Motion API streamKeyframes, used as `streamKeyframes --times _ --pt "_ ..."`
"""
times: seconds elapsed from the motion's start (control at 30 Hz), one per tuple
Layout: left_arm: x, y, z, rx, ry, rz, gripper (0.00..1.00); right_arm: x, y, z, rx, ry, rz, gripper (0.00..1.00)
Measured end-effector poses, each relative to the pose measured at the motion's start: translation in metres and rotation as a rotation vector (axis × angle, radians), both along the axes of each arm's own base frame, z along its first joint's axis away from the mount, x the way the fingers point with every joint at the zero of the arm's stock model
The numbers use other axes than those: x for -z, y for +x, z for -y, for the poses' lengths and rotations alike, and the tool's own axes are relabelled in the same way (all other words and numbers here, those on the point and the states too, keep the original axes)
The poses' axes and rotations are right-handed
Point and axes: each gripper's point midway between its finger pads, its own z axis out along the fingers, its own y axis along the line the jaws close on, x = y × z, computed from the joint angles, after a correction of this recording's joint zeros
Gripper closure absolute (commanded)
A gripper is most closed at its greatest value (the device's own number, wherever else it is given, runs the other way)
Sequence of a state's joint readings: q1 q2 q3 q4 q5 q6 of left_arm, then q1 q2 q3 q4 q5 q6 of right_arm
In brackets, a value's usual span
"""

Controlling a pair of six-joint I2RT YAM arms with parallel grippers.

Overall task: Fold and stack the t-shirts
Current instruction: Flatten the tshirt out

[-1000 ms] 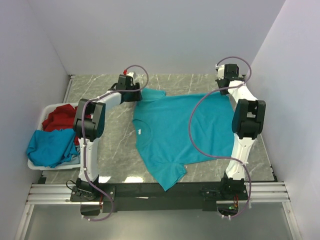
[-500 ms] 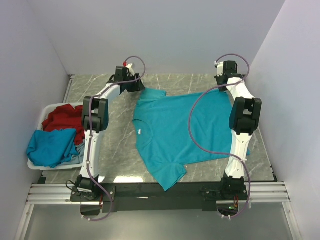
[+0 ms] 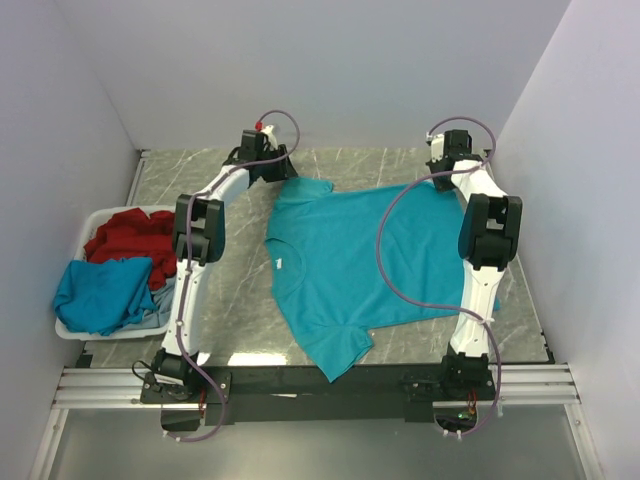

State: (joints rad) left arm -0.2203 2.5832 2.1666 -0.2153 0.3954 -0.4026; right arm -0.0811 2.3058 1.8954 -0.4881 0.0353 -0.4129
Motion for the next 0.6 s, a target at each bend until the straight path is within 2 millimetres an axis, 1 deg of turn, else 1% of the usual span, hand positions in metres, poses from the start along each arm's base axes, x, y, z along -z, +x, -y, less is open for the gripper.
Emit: streamKeyframes --times 0.2,0.23,0.3,0.33,0.37,0.4,0.47,0.6 --pt "0.0048 0.0011 0.0008 -0.038 0.101 0.007 0.62 -0.0039 -0.0003 -0.0007 -0.002 0.003 0.007 1.00" --pt "0.0055 0.0016 0.0009 -0.039 0.111 0.009 0.67 -0.0044 -0.0004 -0.0007 -0.002 0.002 0.007 1.00" --pt "0.0068 0.0033 0.0010 -0.042 0.130 0.013 0.73 -0.0057 -0.0002 -0.0007 -0.002 0.002 0.010 1.00" --pt "0.0080 0.0038 0.0007 -0.040 0.139 0.015 0.79 -0.0057 -0.0002 -0.0007 -0.002 0.002 0.011 1.00" --pt "0.0079 0.0045 0.0007 -0.040 0.145 0.018 0.82 -0.0058 -0.0005 -0.0007 -0.002 0.002 0.012 1.00" --pt "0.0085 0.0049 0.0004 -0.040 0.153 0.020 0.90 -0.0049 -0.0014 -0.0009 -0.002 0.003 0.011 1.00" --pt "0.0089 0.0044 0.0008 -0.034 0.164 0.020 1.00 -0.0028 -0.0031 -0.0015 -0.004 0.006 0.005 1.00" --pt "0.0091 0.0027 0.0023 -0.027 0.184 0.022 1.00 0.0012 -0.0085 -0.0038 -0.010 0.015 -0.008 1.00"
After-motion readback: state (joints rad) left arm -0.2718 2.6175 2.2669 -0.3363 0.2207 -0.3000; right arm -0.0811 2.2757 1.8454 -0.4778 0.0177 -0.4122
